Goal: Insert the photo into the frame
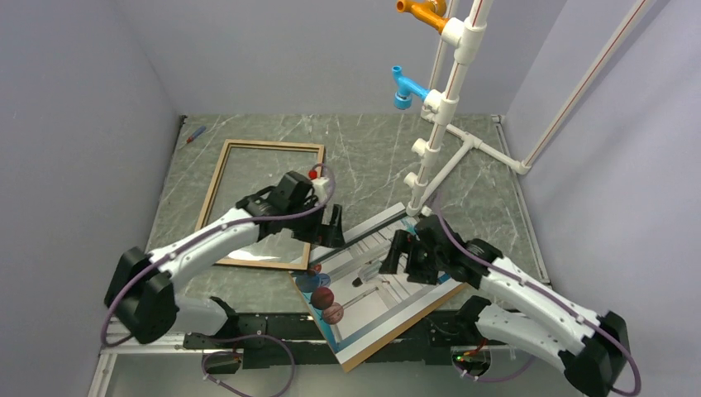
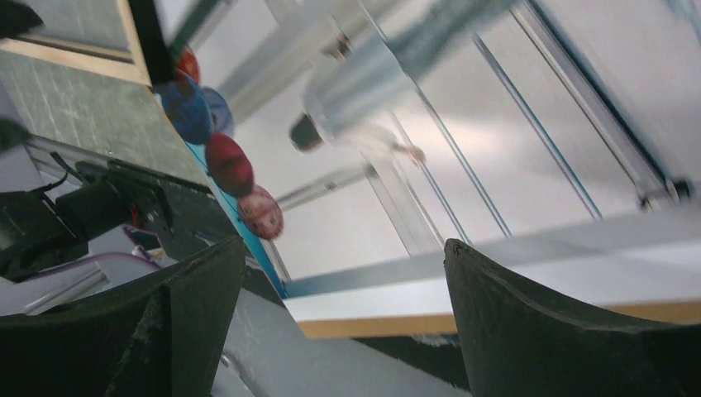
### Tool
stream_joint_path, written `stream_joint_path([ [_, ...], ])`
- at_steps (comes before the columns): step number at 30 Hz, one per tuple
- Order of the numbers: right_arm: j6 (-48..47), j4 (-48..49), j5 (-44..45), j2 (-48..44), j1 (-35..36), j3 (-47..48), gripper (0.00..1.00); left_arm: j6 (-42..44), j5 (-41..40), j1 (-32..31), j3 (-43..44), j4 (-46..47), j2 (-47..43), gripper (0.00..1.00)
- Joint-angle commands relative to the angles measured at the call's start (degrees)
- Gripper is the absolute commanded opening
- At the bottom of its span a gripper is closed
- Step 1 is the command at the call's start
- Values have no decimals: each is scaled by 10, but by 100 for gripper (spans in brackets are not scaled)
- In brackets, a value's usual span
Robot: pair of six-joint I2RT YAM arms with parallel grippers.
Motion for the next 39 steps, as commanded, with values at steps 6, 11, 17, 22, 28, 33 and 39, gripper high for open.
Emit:
stream_joint_path([
  [6,111,-154,-32,-155,-4,-78,91,32,-103,-65,101,5,145,98],
  [11,111,-200,-24,-158,-4,-82,91,28,-138,-70,125,4,201,98],
  [17,102,-211,-12,-117,-3,-89,91,22,-163,-70,149,-8,262,98],
  [22,95,-195,2,-78,-4,-97,90,12,-167,-69,166,-18,305,98],
  [28,89,-204,36,-50,-6,-96,89,7,-146,-70,172,-26,333,96],
  [33,81,-158,40,-29,-24,-124,88,7,-123,-70,177,-37,335,93],
  [39,60,-109,52,1,-55,-136,88,-4,-64,-71,173,-33,335,89],
])
